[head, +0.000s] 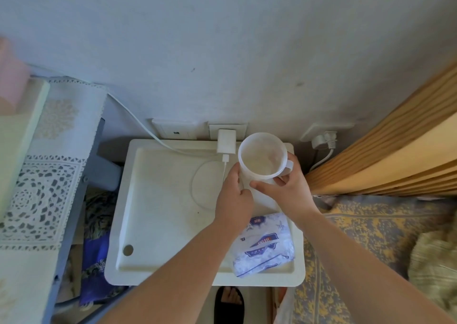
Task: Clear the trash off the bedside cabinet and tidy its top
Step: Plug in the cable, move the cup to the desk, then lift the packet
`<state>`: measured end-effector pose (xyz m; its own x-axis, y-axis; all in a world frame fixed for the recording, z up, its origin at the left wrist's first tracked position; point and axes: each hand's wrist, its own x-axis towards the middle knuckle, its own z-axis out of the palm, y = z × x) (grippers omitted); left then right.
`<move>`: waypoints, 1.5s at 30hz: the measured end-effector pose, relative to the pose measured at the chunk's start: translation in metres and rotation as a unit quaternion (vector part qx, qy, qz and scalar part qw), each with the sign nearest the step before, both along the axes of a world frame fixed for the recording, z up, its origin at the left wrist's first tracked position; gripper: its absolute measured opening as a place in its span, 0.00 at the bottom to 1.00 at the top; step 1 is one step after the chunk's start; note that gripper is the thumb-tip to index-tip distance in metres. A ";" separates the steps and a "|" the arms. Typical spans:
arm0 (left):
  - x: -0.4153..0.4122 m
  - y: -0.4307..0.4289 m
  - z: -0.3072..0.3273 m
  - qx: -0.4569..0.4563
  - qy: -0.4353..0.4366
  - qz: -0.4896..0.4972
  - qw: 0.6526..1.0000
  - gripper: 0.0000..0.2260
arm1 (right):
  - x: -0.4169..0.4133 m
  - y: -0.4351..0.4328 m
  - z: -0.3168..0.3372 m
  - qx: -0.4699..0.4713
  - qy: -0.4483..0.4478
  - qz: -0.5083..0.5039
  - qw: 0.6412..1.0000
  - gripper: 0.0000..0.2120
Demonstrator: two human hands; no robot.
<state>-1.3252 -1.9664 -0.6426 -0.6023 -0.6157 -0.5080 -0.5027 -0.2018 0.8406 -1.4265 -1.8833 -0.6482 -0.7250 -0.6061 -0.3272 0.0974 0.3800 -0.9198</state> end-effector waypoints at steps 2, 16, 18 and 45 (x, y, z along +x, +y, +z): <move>0.000 -0.001 0.002 0.005 0.015 0.010 1.000 0.29 | 0.002 0.000 0.005 -0.009 0.003 -0.009 1.000 0.36; 0.040 -0.021 0.102 0.349 0.092 0.181 0.915 0.06 | 0.029 0.028 0.138 -0.046 0.030 0.011 0.998 0.32; 0.053 -0.026 0.120 0.369 0.110 0.185 0.904 0.08 | 0.039 0.019 0.163 -0.049 0.038 0.029 0.998 0.32; 0.368 -0.231 0.185 0.249 0.277 0.420 0.828 0.12 | 0.320 -0.261 0.208 -0.096 0.013 0.226 0.969 0.29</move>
<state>-0.9575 -2.1970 -0.4574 -0.2940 -0.7330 -0.6134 0.4259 -0.6750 0.6025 -1.1062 -2.1448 -0.4407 -0.3773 -0.9117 -0.1625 -0.0626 0.2002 -0.9777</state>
